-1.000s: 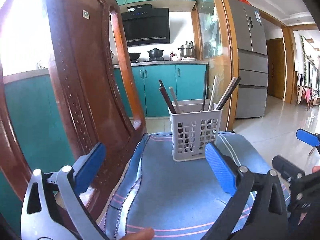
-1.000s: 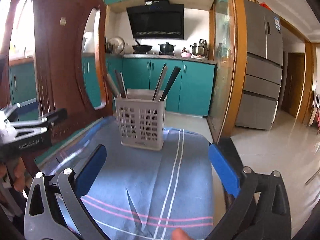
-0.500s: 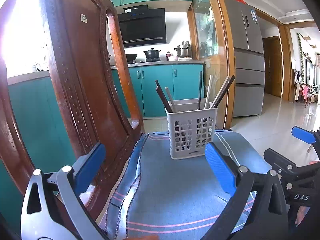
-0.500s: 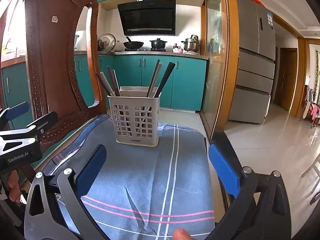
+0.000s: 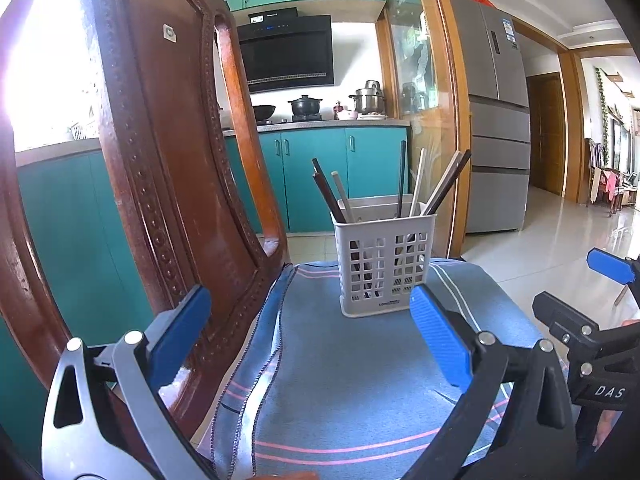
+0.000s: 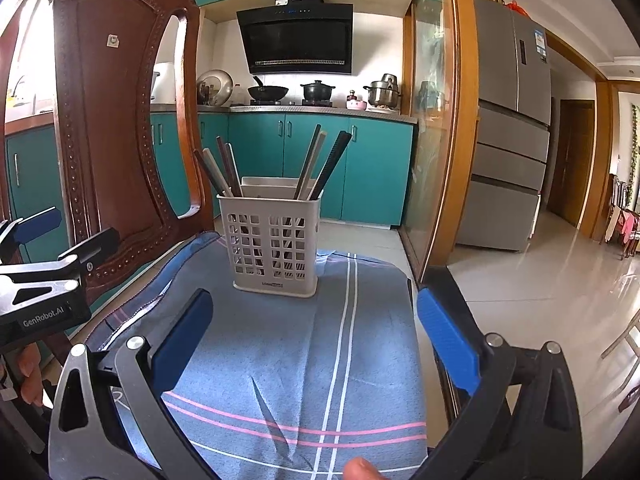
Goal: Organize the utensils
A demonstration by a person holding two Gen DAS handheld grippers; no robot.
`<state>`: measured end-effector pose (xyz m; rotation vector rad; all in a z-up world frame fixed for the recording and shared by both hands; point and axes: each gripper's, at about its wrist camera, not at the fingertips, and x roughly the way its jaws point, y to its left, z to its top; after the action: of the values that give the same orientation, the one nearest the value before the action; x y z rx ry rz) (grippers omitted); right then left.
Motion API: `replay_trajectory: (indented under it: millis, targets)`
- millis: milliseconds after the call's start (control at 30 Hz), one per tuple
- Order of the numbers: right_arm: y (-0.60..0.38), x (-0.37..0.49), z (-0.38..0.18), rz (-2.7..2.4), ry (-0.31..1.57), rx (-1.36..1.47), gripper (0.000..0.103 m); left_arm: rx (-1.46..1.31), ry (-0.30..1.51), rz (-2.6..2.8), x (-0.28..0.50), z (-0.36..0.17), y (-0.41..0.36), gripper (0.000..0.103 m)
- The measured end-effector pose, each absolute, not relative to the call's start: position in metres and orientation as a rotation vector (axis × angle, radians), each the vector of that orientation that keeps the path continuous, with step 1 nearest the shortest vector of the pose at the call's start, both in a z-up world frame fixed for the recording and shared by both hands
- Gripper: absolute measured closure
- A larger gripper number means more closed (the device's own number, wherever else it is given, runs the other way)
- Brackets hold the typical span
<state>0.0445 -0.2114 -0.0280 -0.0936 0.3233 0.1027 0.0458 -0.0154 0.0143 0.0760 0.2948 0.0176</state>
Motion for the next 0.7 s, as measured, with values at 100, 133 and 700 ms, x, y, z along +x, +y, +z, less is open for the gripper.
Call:
replay_trajectory:
  millis: [100,133,700]
  targets:
    - [-0.2118,0.0443,-0.0282,0.103,0.324,-0.091,0.003,0.075,0.295,0.017,0.0458,0.0143,-0.0152,0.004]
    - [-0.2117,0.0445,-0.0279,0.102,0.324,-0.093,0.003,0.075,0.295,0.016,0.0457,0.0145,-0.0152,0.004]
    - [-0.2105,0.0450,-0.0299,0.115,0.341,-0.097,0.003,0.082,0.300,0.013,0.0462,0.0146,-0.0172,0.004]
